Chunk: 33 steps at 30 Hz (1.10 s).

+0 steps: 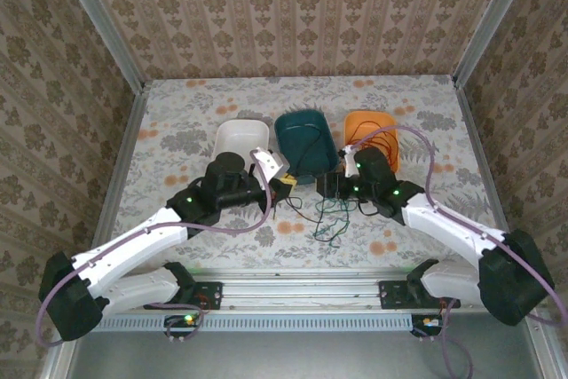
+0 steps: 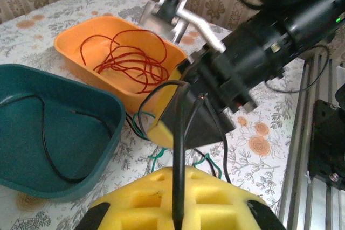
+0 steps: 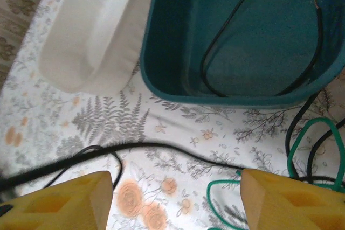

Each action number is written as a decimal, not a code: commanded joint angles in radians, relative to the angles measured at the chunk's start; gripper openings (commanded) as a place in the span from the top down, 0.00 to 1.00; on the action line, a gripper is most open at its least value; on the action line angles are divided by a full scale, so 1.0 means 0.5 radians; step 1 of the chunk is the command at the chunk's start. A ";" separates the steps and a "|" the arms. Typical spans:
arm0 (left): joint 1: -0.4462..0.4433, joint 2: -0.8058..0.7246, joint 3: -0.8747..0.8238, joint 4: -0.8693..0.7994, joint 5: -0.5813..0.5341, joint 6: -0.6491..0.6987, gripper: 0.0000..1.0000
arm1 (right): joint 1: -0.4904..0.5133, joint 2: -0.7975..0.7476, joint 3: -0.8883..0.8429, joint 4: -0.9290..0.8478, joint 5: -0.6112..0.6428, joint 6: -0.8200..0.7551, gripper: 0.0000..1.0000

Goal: Untangle the cables

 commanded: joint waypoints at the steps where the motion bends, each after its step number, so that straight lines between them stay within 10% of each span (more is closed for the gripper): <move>1: -0.017 -0.045 0.073 -0.030 0.061 0.055 1.00 | 0.030 0.089 0.104 0.099 0.289 -0.094 0.35; 21: -0.020 -0.052 0.053 -0.029 0.205 0.023 1.00 | 0.030 0.585 0.384 0.476 0.466 -0.037 0.41; 26: -0.013 -0.092 -0.020 0.010 0.084 -0.008 1.00 | 0.021 0.538 0.467 0.398 0.542 -0.091 0.90; 33: 0.013 -0.057 -0.203 0.117 -0.368 -0.021 1.00 | 0.008 0.149 0.543 0.170 0.566 -0.154 1.00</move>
